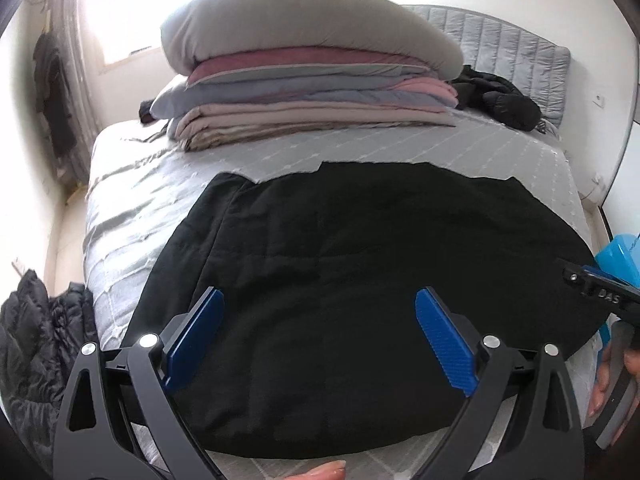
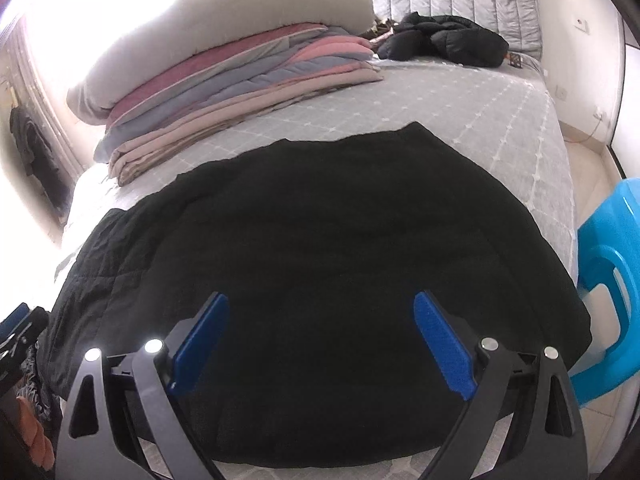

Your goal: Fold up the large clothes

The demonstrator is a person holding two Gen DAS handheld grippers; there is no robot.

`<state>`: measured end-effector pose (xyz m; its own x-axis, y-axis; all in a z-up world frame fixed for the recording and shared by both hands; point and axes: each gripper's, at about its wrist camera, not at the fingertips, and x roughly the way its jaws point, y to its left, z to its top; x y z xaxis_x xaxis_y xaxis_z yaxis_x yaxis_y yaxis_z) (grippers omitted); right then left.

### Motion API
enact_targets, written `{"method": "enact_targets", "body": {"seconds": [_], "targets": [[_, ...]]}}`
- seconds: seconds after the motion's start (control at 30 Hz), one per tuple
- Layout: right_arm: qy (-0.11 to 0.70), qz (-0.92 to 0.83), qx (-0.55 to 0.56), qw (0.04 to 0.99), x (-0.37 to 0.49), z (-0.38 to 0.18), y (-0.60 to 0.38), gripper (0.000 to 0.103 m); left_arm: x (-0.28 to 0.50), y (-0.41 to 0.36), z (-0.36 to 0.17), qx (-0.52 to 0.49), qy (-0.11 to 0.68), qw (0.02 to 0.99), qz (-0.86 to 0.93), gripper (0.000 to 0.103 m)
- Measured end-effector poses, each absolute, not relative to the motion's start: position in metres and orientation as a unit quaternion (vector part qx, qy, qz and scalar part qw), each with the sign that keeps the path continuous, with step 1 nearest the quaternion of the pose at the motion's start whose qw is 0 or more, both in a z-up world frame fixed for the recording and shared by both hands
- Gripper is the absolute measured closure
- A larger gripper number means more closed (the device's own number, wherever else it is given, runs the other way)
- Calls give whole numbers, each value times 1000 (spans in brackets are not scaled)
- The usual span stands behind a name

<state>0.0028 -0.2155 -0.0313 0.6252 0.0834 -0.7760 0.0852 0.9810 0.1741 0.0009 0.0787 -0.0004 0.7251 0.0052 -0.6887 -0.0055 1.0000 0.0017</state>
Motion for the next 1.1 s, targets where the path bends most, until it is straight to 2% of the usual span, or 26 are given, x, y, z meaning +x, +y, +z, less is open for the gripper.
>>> {"method": "enact_targets", "body": {"seconds": [0.27, 0.4, 0.53, 0.7, 0.9, 1.0, 1.1], "targets": [[530, -12, 141, 836, 19, -76, -234, 11, -6, 57, 14, 2, 342, 940, -14, 10], [524, -12, 123, 843, 18, -71, -228, 8, -12, 50, 20, 7, 326, 945, -21, 10], [472, -16, 114, 874, 11, -50, -226, 7, -16, 51, 24, 6, 317, 948, -20, 10], [531, -16, 157, 833, 23, -78, -240, 7, -18, 53, 30, -4, 308, 951, -18, 10], [482, -38, 159, 861, 18, -57, -250, 7, -22, 50, 34, 2, 299, 954, -22, 10], [460, -89, 144, 872, 17, -50, -264, 7, -18, 50, 29, -1, 316, 948, -29, 10], [500, -104, 187, 839, 25, -73, -286, 7, -6, 54, 17, -16, 358, 933, -37, 10]]}}
